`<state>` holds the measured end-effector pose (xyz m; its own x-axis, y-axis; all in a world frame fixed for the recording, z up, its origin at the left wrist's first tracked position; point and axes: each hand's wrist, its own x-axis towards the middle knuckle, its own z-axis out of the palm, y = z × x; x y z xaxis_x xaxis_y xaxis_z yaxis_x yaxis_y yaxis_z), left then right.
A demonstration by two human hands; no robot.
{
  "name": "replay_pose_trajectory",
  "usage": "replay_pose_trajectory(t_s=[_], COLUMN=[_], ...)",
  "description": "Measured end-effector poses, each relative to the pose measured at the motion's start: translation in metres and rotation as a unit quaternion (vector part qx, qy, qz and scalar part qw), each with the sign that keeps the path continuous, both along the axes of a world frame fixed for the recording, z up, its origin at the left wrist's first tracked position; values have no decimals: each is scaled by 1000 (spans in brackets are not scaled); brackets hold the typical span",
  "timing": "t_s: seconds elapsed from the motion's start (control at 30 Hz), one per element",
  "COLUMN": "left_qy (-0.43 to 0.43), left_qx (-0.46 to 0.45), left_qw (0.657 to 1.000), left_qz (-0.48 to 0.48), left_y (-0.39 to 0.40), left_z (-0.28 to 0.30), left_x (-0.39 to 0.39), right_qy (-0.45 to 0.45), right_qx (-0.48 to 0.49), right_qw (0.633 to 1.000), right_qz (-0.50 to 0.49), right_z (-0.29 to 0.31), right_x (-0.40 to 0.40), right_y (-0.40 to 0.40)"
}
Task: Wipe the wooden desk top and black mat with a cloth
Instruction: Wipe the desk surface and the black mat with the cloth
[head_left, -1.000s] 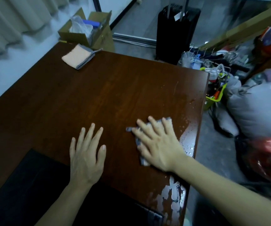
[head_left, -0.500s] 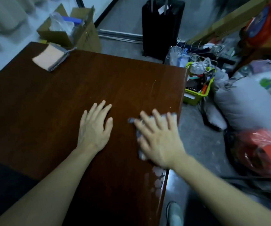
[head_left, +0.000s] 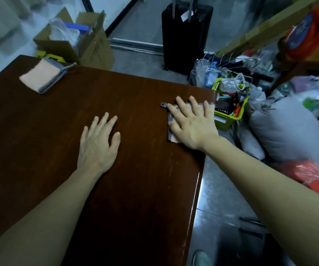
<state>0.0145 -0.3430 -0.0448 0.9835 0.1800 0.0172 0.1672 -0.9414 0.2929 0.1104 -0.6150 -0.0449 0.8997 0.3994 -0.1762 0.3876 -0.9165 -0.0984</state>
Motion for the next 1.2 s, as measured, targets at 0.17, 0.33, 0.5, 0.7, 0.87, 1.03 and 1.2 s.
replay_pose_trajectory(t_s=[0.17,0.33,0.5,0.7,0.87,1.03,1.2], left_qy=[-6,-3,1,-5,-14,-21,-21], left_qx=[-7,19,45,34,25,5,0], left_qw=[1000,998,995,994,995,996,996], left_qz=[20,63,89,100,96,88,84], left_y=[1,-6,-4,-4,-2,-2,-2], left_z=[3,6,6,7,5,3,3], left_x=[0,-5,-4,-4,-7,-6,-6], right_qy=[-29,2,6,11,18,10,4], right_qx=[17,23,3,-11,17,1,-14], right_qw=[992,968,993,997,967,982,1000], right_qz=[124,250,116,80,254,186,5], right_z=[7,3,-1,8,12,4,5], right_x=[-70,-83,32,58,-21,25,82], right_y=[24,5,30,99,77,11,-23])
